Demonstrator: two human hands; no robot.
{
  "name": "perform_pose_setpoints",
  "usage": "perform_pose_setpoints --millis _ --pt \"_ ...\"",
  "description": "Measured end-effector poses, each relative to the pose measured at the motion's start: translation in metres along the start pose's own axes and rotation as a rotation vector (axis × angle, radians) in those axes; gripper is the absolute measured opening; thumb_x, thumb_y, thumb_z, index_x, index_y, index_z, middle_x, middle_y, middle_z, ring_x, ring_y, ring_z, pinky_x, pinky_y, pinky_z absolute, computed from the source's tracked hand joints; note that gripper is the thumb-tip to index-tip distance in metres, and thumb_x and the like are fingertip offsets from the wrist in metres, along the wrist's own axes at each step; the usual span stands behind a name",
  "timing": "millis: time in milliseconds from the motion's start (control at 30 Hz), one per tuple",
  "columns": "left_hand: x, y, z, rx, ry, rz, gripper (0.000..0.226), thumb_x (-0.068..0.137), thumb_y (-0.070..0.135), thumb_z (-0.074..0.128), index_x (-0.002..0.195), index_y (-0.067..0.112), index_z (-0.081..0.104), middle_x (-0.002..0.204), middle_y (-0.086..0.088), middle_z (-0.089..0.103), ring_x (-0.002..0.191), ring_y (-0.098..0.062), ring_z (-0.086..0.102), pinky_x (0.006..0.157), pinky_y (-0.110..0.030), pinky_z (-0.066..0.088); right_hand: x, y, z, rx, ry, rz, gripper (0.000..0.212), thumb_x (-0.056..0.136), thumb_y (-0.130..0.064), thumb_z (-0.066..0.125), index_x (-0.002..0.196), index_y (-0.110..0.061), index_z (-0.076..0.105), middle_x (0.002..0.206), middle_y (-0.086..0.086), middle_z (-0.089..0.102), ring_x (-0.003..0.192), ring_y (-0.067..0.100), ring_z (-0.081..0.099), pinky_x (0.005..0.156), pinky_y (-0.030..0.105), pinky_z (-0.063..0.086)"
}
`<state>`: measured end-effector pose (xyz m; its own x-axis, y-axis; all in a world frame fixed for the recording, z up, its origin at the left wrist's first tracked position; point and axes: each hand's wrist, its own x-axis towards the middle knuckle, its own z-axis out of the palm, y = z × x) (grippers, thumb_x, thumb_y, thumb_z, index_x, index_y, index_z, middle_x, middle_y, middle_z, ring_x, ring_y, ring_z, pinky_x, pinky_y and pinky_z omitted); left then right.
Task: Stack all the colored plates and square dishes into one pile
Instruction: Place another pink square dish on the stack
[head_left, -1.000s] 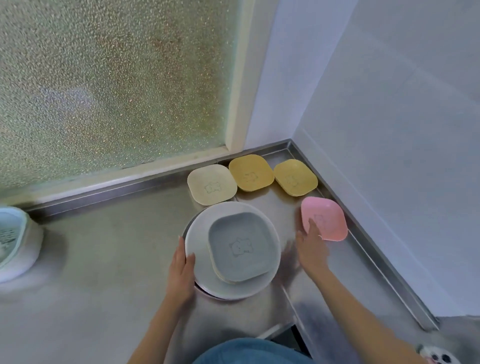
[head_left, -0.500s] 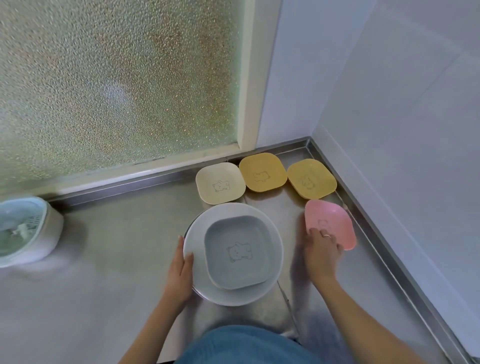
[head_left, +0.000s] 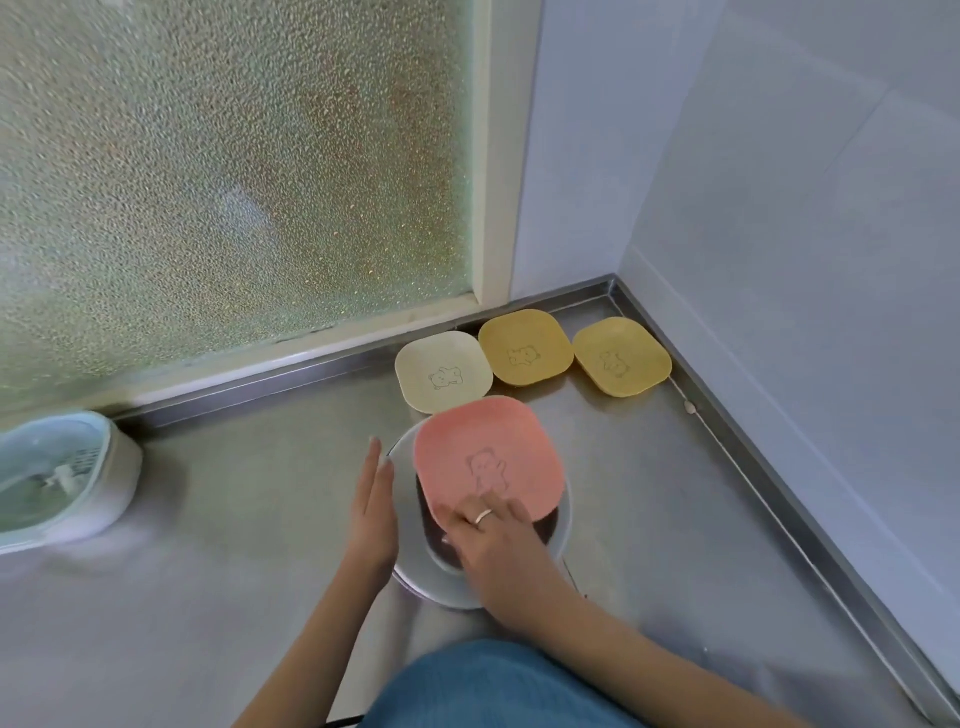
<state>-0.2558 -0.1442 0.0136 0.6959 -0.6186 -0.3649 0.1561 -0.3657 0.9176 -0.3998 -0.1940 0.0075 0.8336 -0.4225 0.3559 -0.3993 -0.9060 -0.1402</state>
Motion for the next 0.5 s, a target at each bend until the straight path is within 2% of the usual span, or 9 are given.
perform_pose_setpoints --millis 67,133,200,233,300,333,367,433,500 --pt "0.002 0.008 0.008 0.032 -0.041 0.030 0.049 0.099 0.038 0.034 0.147 0.027 0.028 0.154 0.003 0.028 0.141 -0.017 0.028 0.118 -0.041 0.021 -0.003 -0.003 0.006 -0.007 -0.073 -0.008 0.039 0.071 -0.030 0.070 0.109 -0.021 0.063 0.090 -0.007 0.064 0.078 0.014 0.058 0.065 0.024 0.048" --pt "0.003 0.013 0.015 0.136 -0.067 0.080 0.048 0.099 0.036 0.037 0.146 0.026 0.030 0.154 0.004 0.030 0.141 -0.016 0.028 0.118 -0.039 0.021 -0.001 -0.006 0.008 0.051 -0.119 0.007 0.032 0.081 -0.034 0.054 0.109 -0.021 0.064 0.088 -0.006 0.063 0.076 0.014 0.057 0.062 0.023 0.051" --pt "0.004 0.010 0.020 0.248 -0.083 0.129 0.045 0.100 0.025 0.037 0.145 0.023 0.032 0.153 0.003 0.031 0.141 -0.015 0.027 0.117 -0.034 0.019 0.002 -0.007 0.006 0.173 -0.227 0.012 0.036 0.085 -0.035 0.042 0.107 -0.018 0.065 0.085 -0.003 0.061 0.073 0.015 0.058 0.060 0.022 0.052" --pt "0.003 0.009 0.021 0.276 -0.085 0.132 0.045 0.099 0.017 0.037 0.144 0.021 0.034 0.153 0.003 0.032 0.141 -0.015 0.027 0.118 -0.032 0.019 0.004 -0.007 0.003 0.244 -0.274 0.023 0.038 0.087 -0.035 0.040 0.108 -0.016 0.065 0.087 -0.001 0.061 0.075 0.017 0.058 0.064 0.024 0.053" --pt "0.001 0.006 0.020 0.293 -0.084 0.112 0.048 0.096 0.007 0.038 0.143 0.018 0.036 0.152 0.000 0.034 0.141 -0.016 0.029 0.119 -0.033 0.020 0.006 -0.002 -0.009 0.412 -0.353 0.104 0.045 0.092 -0.037 0.034 0.117 -0.010 0.061 0.105 0.008 0.062 0.093 0.024 0.057 0.084 0.034 0.050" --pt "0.001 0.007 0.019 0.289 -0.085 0.101 0.049 0.096 0.006 0.039 0.143 0.017 0.036 0.151 0.000 0.036 0.140 -0.017 0.031 0.118 -0.035 0.022 0.006 0.000 -0.016 0.490 -0.351 0.171 0.052 0.092 -0.040 0.029 0.121 -0.008 0.059 0.116 0.011 0.060 0.104 0.027 0.055 0.094 0.039 0.045" --pt "0.000 0.006 0.018 0.287 -0.086 0.098 0.049 0.095 0.006 0.040 0.143 0.018 0.037 0.151 0.000 0.037 0.139 -0.017 0.032 0.118 -0.037 0.023 0.006 0.005 -0.021 0.525 -0.281 0.254 0.058 0.090 -0.042 0.024 0.125 -0.009 0.057 0.125 0.011 0.057 0.113 0.027 0.052 0.100 0.041 0.041" --pt "0.000 0.009 0.018 0.293 -0.081 0.105 0.048 0.096 0.008 0.040 0.142 0.021 0.038 0.149 0.002 0.038 0.138 -0.017 0.035 0.117 -0.038 0.026 0.009 0.019 -0.026 0.465 -0.114 0.432 0.063 0.088 -0.044 0.019 0.136 -0.014 0.046 0.138 0.007 0.048 0.125 0.023 0.044 0.109 0.038 0.035" --pt "0.001 0.010 0.020 0.313 -0.073 0.120 0.046 0.098 0.012 0.038 0.142 0.024 0.039 0.148 0.005 0.039 0.137 -0.016 0.036 0.115 -0.034 0.027 0.011 0.035 -0.019 0.368 -0.091 0.571 0.062 0.091 -0.043 0.016 0.145 -0.016 0.029 0.148 0.005 0.036 0.134 0.021 0.034 0.113 0.036 0.028"
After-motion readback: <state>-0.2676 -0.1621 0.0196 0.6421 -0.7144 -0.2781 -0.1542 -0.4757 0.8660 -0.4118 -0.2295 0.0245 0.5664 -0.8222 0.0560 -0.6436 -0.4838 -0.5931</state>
